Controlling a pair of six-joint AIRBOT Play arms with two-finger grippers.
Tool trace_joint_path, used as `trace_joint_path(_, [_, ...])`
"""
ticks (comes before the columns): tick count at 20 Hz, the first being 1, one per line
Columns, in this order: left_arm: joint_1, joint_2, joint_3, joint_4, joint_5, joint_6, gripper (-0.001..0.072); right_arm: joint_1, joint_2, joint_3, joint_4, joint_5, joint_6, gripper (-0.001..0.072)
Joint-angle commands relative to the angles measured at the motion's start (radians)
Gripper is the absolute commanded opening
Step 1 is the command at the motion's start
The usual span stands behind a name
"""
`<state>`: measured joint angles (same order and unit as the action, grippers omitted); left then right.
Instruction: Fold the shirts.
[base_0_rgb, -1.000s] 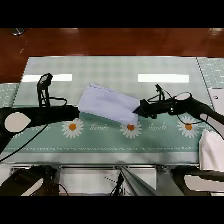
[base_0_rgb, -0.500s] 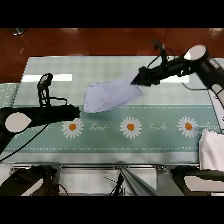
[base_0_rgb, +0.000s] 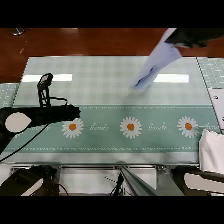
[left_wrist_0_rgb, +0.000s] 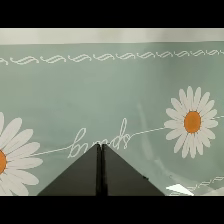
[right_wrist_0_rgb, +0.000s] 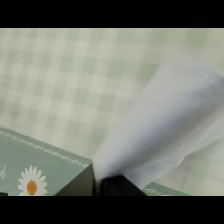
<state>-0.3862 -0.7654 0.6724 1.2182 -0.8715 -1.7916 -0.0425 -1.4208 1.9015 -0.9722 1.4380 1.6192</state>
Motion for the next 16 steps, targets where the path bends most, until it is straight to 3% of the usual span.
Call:
trace_joint_path(1, [0.0, 0.0, 0.0, 0.0, 0.0, -0.001, 0.0021, -0.176, 0.07, 0.037, -0.032, 0.071, 0.085, 0.003])
trace_joint_path(5, [0.0, 0.0, 0.0, 0.0, 0.001, -0.001, 0.0021, -0.414, 0.126, 0.037, -0.054, 0.254, 0.134, 0.003])
trace_joint_path(8, [0.0, 0.0, 0.0, 0.0, 0.01, -0.001, 0.0021, -0.529, 0.168, 0.037, -0.217, 0.399, 0.144, 0.003])
trace_joint_path(16, [-0.001, 0.0, 0.0, 0.0, 0.095, -0.001, 0.0021, -0.81, 0.462, -0.253, -0.472, 0.418, 0.22, 0.0031])
